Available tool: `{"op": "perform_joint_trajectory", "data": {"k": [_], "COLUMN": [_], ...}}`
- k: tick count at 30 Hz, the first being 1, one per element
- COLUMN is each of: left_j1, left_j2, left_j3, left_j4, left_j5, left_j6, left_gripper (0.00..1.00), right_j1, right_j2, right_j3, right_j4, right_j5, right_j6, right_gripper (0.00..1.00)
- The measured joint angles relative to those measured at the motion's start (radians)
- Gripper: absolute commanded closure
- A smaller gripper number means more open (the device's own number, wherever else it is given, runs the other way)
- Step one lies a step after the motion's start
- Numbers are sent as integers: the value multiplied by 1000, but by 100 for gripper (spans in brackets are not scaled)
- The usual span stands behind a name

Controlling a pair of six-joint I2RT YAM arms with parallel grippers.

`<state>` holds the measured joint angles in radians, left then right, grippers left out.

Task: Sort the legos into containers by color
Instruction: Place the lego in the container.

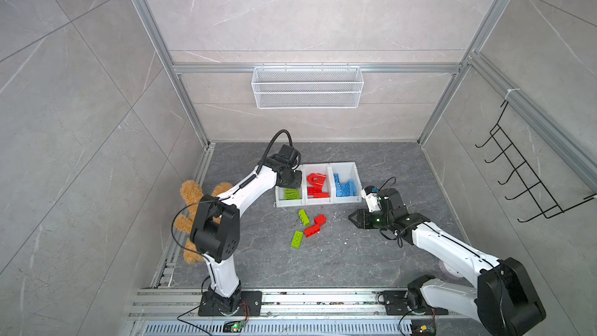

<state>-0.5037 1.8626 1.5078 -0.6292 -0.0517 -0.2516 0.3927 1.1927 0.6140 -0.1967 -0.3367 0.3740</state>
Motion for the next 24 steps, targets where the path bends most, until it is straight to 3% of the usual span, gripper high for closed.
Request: {"op": "perform_joint_trajectory", "data": {"k": [2,7,12,19,24], "left_j1": [5,9,3,-29,-138], "left_j2": [34,61,34,-133,-301], "left_j3": [13,23,23,-20,-218], "left_j4": [-16,-52,-59,-93,-138], "left_j5": [-16,-33,-56,-109,-163], "left_j6": [14,32,45,47,34], "left_gripper": [80,45,23,20,20], "right_j1": [1,1,1,1,1], "right_j2": [-6,-10,-10,-10,-6], "right_j3": [-1,-1,-1,-1,-1], "right_j4": [0,0,0,0,0], "right_j5": [0,0,1,3,4], "right_j6": [0,0,0,0,-1], "right_gripper": [47,46,46,46,46]}}
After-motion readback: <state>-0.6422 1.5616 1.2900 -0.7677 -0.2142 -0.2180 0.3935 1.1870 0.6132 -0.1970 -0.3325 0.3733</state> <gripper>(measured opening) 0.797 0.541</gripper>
